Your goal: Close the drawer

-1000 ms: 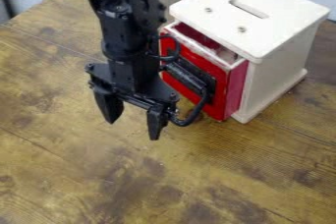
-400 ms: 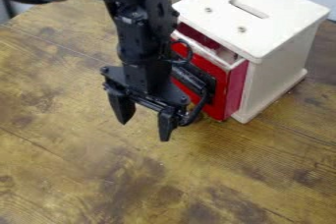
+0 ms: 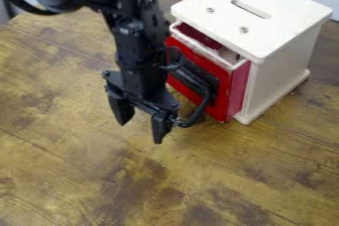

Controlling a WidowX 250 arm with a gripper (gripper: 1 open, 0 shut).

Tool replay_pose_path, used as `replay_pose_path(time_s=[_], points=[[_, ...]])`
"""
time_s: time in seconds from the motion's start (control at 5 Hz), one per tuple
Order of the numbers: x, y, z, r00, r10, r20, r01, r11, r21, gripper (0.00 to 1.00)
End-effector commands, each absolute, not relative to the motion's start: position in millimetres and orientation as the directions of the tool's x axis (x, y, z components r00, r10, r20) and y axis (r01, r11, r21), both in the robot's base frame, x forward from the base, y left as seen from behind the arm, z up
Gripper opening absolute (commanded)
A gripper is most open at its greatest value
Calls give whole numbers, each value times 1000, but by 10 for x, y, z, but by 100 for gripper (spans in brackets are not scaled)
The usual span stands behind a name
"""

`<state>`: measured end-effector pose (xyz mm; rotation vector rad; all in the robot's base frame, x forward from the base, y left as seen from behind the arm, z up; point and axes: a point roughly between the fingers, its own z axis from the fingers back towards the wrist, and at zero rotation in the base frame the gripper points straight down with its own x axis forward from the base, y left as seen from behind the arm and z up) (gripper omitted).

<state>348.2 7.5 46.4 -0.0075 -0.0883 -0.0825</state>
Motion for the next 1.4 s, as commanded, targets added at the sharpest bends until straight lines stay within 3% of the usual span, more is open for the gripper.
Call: replay_pose_path(time_s=[0.0, 0.2, 0.4, 0.8, 1.0, 1.2], points=[[3718, 207, 651, 978, -116, 174, 116, 993, 9, 100], [3822, 191, 662, 978, -112, 176, 112, 994, 12, 100], [3816, 180, 654, 980, -105, 169, 104, 994, 14, 0], [3807, 177, 634, 980, -118, 162, 117, 993, 16, 0], [3806, 169, 626, 979, -124, 161, 123, 992, 14, 100], [3802, 219, 768, 982, -102, 159, 102, 995, 11, 100]])
